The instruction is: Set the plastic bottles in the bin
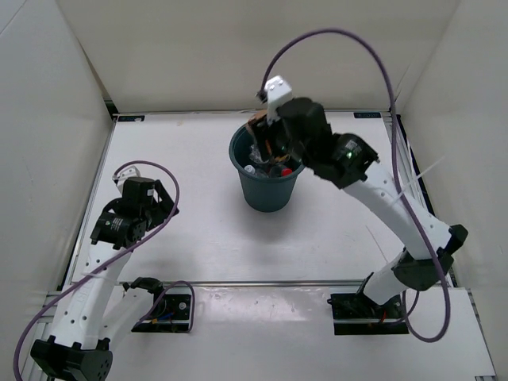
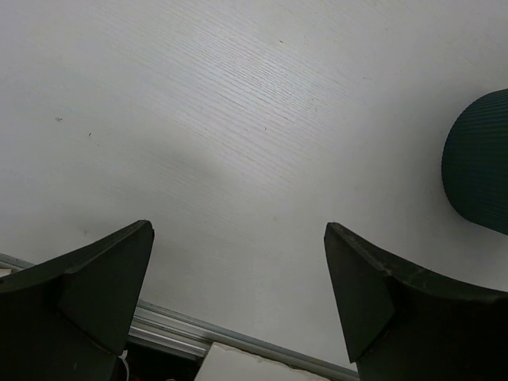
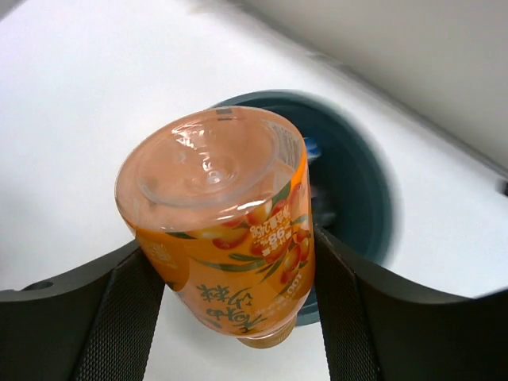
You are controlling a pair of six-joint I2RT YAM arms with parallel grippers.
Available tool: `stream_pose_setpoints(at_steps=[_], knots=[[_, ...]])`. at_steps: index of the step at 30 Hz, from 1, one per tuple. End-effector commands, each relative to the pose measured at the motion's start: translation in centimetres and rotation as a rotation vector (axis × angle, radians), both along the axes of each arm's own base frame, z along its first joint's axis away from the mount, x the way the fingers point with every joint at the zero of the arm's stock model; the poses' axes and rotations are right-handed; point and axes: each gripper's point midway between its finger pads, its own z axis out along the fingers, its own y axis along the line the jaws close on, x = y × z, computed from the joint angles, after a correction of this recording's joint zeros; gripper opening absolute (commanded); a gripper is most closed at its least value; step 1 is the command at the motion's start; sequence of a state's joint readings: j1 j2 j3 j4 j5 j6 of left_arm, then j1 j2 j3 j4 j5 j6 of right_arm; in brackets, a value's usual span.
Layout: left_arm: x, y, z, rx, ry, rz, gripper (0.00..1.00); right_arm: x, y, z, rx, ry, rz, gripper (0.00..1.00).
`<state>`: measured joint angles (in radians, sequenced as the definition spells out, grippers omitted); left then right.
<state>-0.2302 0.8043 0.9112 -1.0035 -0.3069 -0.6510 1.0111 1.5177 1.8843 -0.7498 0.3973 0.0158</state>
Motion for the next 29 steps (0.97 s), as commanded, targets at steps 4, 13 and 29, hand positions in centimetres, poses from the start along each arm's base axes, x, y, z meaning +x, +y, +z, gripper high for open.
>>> stream_pose_setpoints(at_steps=[4,13,29], knots=[[0.3,0.0,0.3,-0.008,-0.015,0.008,1.00,6.4,-1.9,-4.9,-0.083,0.117,-0.076,0.70],[-0.7,1.4,1.8,0.039,-0.029,0.051,1.00,6.0,-7.7,-2.2,0.045,0.151,-0.342,1.00],[-3.5,8.3,5.9,0.269,-0.155,0.341,1.00,1.8,-20.2,-7.9,0.436,0.672,-0.444,1.00]])
